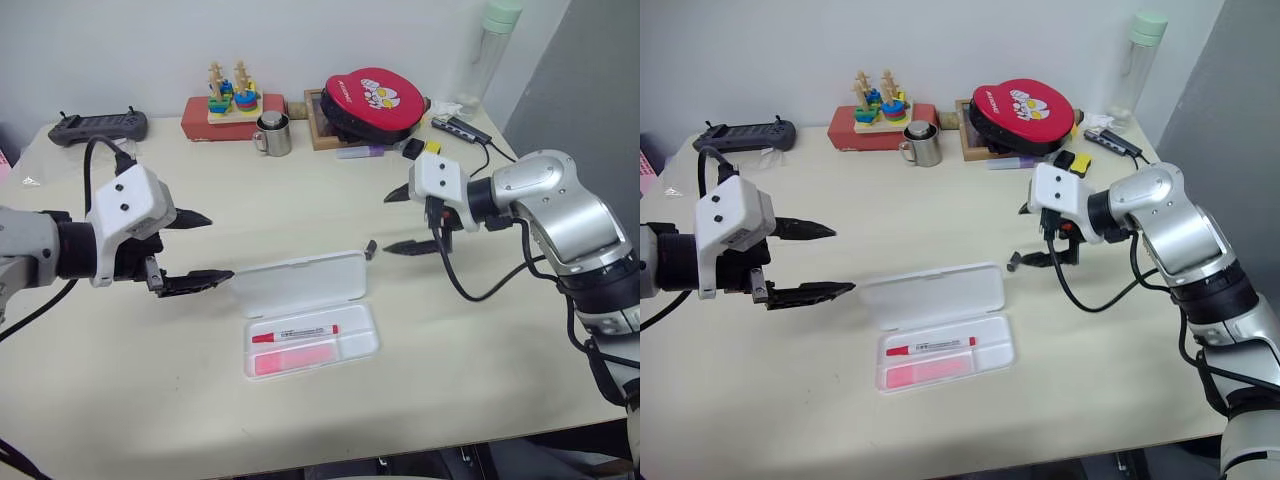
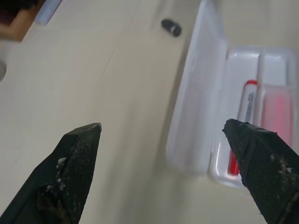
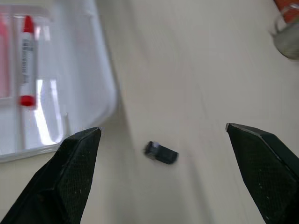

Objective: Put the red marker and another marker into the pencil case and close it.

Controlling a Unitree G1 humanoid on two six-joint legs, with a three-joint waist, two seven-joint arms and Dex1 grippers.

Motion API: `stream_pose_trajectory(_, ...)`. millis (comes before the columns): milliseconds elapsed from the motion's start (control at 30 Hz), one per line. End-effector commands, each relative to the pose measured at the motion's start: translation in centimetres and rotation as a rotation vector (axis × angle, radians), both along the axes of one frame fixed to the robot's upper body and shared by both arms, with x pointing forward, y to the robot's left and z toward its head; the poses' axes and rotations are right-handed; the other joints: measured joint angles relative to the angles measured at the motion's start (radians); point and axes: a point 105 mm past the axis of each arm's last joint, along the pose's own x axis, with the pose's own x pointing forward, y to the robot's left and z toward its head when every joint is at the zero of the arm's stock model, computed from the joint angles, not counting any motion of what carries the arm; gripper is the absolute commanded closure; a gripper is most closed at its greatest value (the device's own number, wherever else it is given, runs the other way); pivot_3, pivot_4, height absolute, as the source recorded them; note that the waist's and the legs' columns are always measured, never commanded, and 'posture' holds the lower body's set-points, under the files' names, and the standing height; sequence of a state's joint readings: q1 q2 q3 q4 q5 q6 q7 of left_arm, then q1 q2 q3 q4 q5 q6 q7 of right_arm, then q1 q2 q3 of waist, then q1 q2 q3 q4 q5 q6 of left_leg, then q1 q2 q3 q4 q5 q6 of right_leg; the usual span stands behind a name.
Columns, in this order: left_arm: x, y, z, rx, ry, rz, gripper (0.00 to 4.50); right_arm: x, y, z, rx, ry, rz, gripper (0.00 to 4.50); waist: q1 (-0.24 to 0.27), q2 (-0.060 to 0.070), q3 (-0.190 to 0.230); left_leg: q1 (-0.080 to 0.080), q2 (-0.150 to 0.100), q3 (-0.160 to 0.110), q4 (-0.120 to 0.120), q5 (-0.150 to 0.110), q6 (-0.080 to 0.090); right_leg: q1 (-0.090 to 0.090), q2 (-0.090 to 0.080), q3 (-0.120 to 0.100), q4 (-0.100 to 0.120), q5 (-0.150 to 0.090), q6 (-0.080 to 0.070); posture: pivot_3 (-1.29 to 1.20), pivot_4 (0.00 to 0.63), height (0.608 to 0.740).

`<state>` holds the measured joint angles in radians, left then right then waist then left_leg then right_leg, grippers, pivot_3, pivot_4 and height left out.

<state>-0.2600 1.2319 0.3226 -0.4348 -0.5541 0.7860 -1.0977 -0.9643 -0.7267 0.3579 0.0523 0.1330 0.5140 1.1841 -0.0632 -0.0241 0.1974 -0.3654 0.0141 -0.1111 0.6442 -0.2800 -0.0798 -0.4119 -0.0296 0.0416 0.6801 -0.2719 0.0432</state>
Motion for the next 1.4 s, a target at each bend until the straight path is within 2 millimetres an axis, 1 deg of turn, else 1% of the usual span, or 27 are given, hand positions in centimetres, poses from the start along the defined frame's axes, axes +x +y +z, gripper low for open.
stream_pose_trajectory(33,0.0,0.2,1.7,0.010,-0.082,0.029,0.01,0.8,0.0,0.8,0.012,-0.050,-0.022,0.00,0.002,0.000,0.000,0.000,0.000,0.000,0.000,0.000,0.000,0.000,0.000,0.000,0.000,0.000,0.000,0.00,0.150,0.740)
stream_pose_trajectory(167,0.2,0.8,1.8,0.004,-0.089,0.062,0.01,1.9,0.4,-1.0,0.008,-0.019,-0.066,0.00,0.004,0.000,0.000,-0.001,0.000,0.000,0.000,0.000,0.000,0.000,0.000,0.000,0.000,0.000,0.000,0.00,0.150,0.740)
stream_pose_trajectory(300,0.3,1.2,1.8,0.000,-0.087,0.073,0.01,2.4,1.2,-2.5,0.004,-0.005,-0.061,0.00,0.002,0.000,0.000,0.000,0.000,0.000,0.000,0.000,0.000,0.000,0.000,0.000,0.000,0.000,0.000,0.00,0.150,0.740)
stream_pose_trajectory(500,0.3,1.7,1.7,0.006,-0.085,0.088,0.01,3.2,1.1,-3.8,-0.018,0.002,-0.075,0.00,0.003,0.000,0.000,0.000,0.000,0.000,0.000,0.000,0.000,0.000,0.000,0.000,0.000,0.000,0.000,0.00,0.150,0.740)
stream_pose_trajectory(700,-0.2,1.7,1.5,-0.021,-0.059,0.089,0.01,4.1,0.9,-5.5,-0.091,-0.029,-0.058,0.00,0.002,0.000,0.000,0.000,0.000,0.000,0.000,0.000,0.000,0.000,0.000,0.000,0.000,0.000,0.000,0.00,0.150,0.740)
stream_pose_trajectory(833,-0.8,1.4,0.9,-0.129,0.005,0.072,0.01,4.3,1.5,-6.0,-0.090,-0.036,-0.041,0.00,-0.001,0.000,0.000,0.000,0.000,0.001,0.000,0.000,0.000,0.000,0.000,0.000,0.001,0.000,0.000,0.00,0.150,0.740)
stream_pose_trajectory(900,-1.5,1.8,-0.9,-0.111,0.076,0.071,0.01,4.5,1.9,-6.4,-0.100,-0.049,-0.027,0.00,-0.009,0.000,0.000,0.000,0.000,0.001,0.000,0.000,0.000,0.000,0.000,0.000,0.001,0.000,0.000,0.00,0.150,0.740)
stream_pose_trajectory(967,-1.9,1.9,-1.6,-0.114,0.105,0.079,0.01,4.7,2.1,-6.6,-0.100,-0.047,-0.023,0.00,-0.015,0.001,0.001,0.001,0.000,0.002,0.000,0.000,0.000,0.000,0.000,0.001,0.001,0.000,0.000,0.00,0.150,0.740)
stream_pose_trajectory(1100,-1.7,1.8,-1.7,-0.101,0.086,0.080,0.01,5.3,2.5,-7.0,-0.098,-0.043,-0.026,0.00,-0.018,-0.001,0.001,0.000,0.000,0.000,0.000,0.000,0.000,0.000,0.000,0.000,0.001,0.001,-0.001,0.00,0.150,0.740)
stream_pose_trajectory(1200,-1.8,1.3,-2.1,-0.103,0.087,0.070,0.01,5.8,2.4,-7.4,-0.092,-0.015,-0.044,0.00,-0.019,-0.001,0.001,0.000,0.000,0.001,0.000,0.000,0.000,0.000,0.000,0.000,0.001,0.001,-0.001,0.00,0.150,0.740)
stream_pose_trajectory(1333,-1.9,1.2,-2.3,-0.102,0.088,0.071,0.01,6.2,2.4,-7.6,-0.083,0.004,-0.059,0.00,-0.020,-0.001,0.001,0.000,0.000,0.001,0.000,0.000,0.000,0.000,0.000,0.000,0.001,0.001,-0.001,0.00,0.150,0.740)
stream_pose_trajectory(1400,-1.9,1.1,-2.4,-0.102,0.087,0.072,0.00,6.2,2.4,-7.8,-0.085,0.009,-0.063,0.37,-0.020,-0.001,0.001,0.000,0.000,0.001,0.000,0.000,0.000,0.000,0.000,0.001,0.001,0.001,-0.001,0.00,0.150,0.740)
